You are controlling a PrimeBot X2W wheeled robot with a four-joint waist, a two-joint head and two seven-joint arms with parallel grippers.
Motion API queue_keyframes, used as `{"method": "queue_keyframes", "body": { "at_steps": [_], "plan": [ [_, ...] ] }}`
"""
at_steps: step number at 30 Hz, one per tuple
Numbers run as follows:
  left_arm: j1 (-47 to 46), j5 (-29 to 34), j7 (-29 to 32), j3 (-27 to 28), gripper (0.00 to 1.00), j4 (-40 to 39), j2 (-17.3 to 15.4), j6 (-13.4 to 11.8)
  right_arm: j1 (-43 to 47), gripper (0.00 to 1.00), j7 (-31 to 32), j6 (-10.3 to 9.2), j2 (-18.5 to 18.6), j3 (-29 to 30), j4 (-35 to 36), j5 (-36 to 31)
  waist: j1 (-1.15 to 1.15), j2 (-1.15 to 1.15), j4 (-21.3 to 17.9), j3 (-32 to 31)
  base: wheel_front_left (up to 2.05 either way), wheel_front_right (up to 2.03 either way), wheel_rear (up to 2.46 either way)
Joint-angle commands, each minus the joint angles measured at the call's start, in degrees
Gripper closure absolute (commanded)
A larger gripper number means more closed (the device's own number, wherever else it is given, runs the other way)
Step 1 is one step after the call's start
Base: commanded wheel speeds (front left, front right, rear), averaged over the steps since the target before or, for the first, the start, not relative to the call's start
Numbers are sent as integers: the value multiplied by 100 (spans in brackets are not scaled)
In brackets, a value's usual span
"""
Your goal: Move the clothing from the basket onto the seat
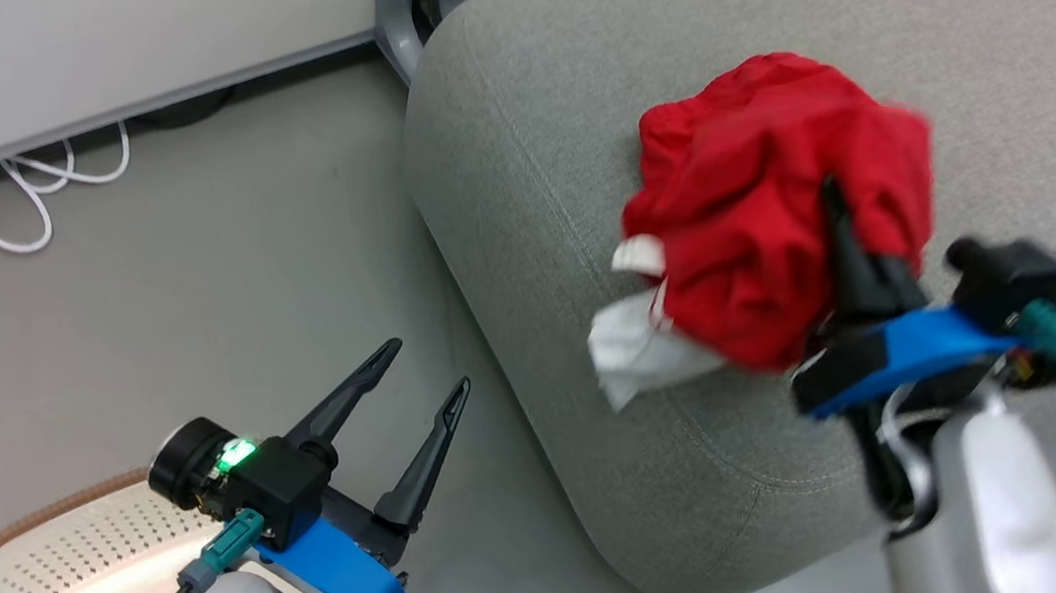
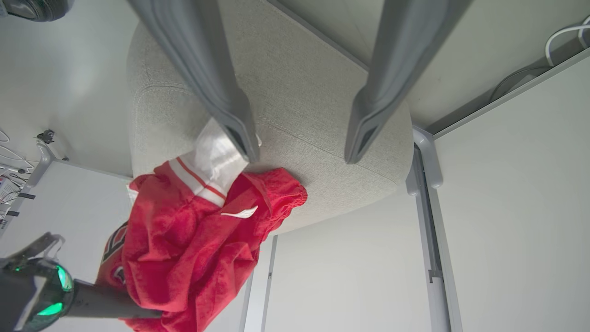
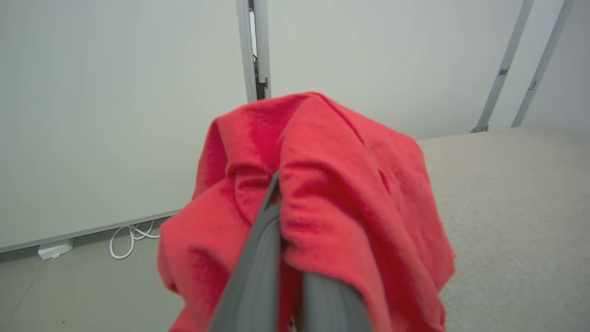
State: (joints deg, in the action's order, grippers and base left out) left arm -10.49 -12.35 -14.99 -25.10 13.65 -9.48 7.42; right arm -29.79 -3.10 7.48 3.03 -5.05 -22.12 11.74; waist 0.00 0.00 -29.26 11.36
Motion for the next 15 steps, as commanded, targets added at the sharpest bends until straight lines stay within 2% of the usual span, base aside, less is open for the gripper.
{"method": "queue_keyframes", "body": {
  "at_steps": [1, 9, 15],
  "plan": [
    [-106, 72, -28, 16, 0, -94, -85, 6, -367, 100, 118, 3, 119, 148, 117, -66, 0, 0, 37, 250, 0, 0, 0],
    [-511, 284, -28, -122, 0, -459, -418, 6, -1674, 100, 579, 3, 802, 1080, 414, -105, 0, 0, 284, 1170, 0, 0, 0],
    [-806, 444, -29, -130, 0, -866, -741, 6, -2317, 100, 563, 3, 1259, 1765, 454, -201, 0, 0, 495, 1897, 0, 0, 0]
  ]
}}
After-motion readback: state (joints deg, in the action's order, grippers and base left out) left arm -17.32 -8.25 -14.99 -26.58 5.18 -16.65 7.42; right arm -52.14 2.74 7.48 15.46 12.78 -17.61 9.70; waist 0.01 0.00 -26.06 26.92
